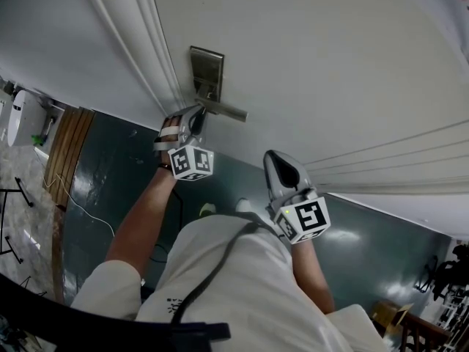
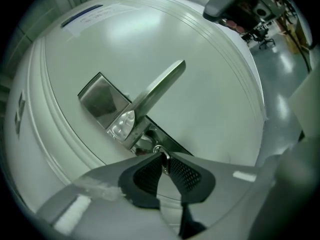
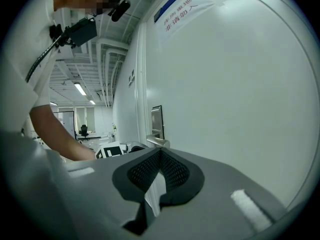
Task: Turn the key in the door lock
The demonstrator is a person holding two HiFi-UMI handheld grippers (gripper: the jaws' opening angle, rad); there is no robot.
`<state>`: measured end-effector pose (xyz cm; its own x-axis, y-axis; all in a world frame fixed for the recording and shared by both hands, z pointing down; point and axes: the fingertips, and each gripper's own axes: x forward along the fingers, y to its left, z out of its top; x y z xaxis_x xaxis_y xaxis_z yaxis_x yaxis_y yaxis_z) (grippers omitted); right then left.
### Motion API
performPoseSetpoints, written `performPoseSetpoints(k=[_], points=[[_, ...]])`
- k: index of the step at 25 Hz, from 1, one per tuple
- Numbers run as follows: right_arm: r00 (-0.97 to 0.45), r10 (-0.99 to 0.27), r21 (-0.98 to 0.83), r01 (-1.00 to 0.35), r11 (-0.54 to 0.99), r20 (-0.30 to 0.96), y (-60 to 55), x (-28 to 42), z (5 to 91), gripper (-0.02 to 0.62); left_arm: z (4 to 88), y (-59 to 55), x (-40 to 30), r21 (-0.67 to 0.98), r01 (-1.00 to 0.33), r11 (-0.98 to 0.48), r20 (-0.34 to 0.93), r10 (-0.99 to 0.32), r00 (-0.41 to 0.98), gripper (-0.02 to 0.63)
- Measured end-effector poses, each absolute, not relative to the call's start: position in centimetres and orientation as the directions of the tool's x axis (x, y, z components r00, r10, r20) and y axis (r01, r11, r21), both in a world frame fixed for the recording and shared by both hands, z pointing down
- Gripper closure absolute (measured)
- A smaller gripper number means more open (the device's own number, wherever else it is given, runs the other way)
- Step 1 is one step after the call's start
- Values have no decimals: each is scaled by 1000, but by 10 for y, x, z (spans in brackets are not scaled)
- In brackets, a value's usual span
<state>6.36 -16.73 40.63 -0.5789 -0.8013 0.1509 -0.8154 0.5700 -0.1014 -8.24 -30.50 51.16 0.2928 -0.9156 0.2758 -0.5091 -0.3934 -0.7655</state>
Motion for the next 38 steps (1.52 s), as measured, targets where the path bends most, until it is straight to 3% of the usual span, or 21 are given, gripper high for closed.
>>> performPoseSetpoints(k=[19, 32, 38], points=[[-569, -809, -99, -822, 560, 150, -161, 62, 406, 588, 515, -308, -87, -331, -823, -462, 346, -870, 350, 566], [-570, -807, -98, -822, 561, 154, -158, 63, 407, 588, 511, -311, -87, -76, -883, -464, 359, -839, 410, 568], [-573, -805, -100, -820, 564, 156, -156, 61, 407, 588, 510, -312, -89, 197, -887, -418, 337, -821, 461, 574]])
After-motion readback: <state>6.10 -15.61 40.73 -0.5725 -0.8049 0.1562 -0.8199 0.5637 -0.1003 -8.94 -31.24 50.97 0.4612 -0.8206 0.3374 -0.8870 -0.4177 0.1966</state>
